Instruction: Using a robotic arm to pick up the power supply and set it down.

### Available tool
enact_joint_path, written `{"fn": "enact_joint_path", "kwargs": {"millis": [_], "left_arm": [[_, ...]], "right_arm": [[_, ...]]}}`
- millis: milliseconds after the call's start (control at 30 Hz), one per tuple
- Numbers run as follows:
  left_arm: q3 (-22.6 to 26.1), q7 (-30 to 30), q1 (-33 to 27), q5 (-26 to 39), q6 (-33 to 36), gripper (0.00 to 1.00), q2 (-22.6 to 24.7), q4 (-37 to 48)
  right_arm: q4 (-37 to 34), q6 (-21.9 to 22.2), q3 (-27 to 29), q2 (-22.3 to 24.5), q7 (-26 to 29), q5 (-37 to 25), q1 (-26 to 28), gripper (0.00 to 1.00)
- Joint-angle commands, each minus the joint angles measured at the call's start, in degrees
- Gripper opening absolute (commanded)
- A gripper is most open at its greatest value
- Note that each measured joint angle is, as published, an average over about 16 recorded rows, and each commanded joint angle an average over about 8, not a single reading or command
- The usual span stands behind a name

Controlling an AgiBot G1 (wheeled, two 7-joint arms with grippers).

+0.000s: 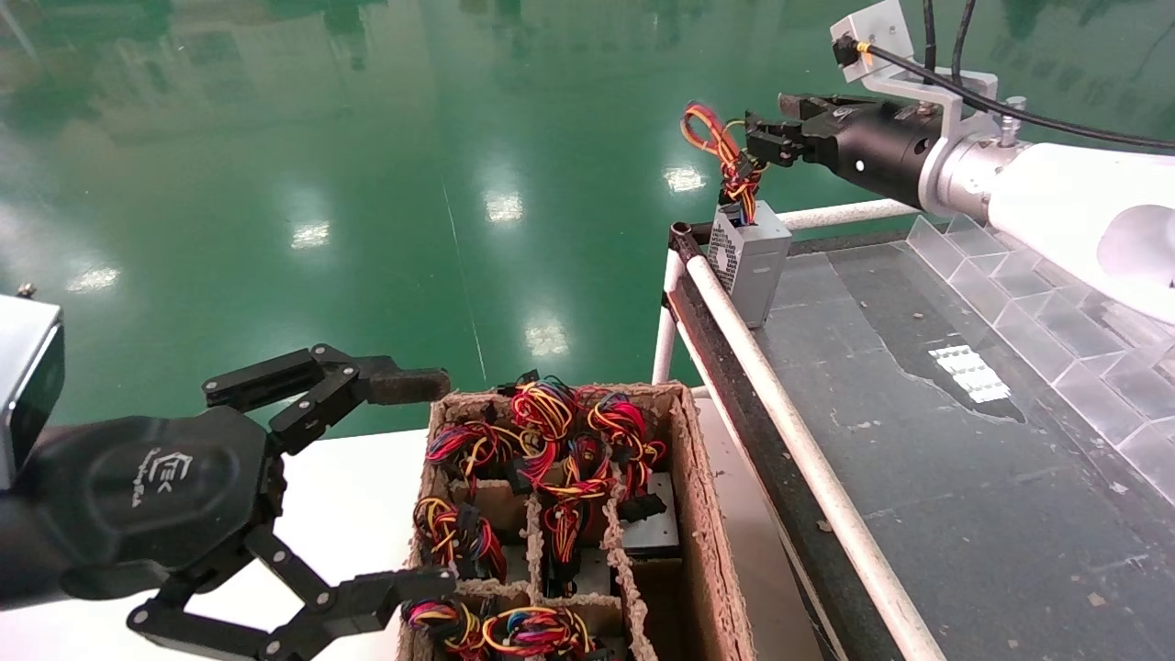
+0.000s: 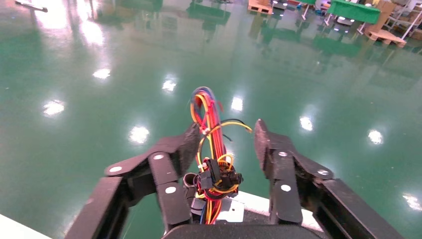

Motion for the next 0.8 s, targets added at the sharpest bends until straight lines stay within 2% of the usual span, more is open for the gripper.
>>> {"fn": "enact_joint_path", "kwargs": {"millis": [33, 600, 800], "left_arm": [[0.0, 0.0, 0.0, 0.0, 0.0, 1.00, 0.0, 0.0], [0.0, 0.0, 0.0, 0.0, 0.0, 1.00, 0.0, 0.0], [0.0, 0.0, 0.0, 0.0, 0.0, 1.00, 0.0, 0.0]], "right_arm": [[-0.1, -0.2, -0.1, 0.1, 0.1, -0.2, 0.0, 1.00], [1.4, -4.0, 1.9, 3.4, 1.5, 2.7, 2.6, 1.00], [4.5, -6.1, 3.1, 5.6, 1.4, 4.2, 1.8, 1.00]]}}
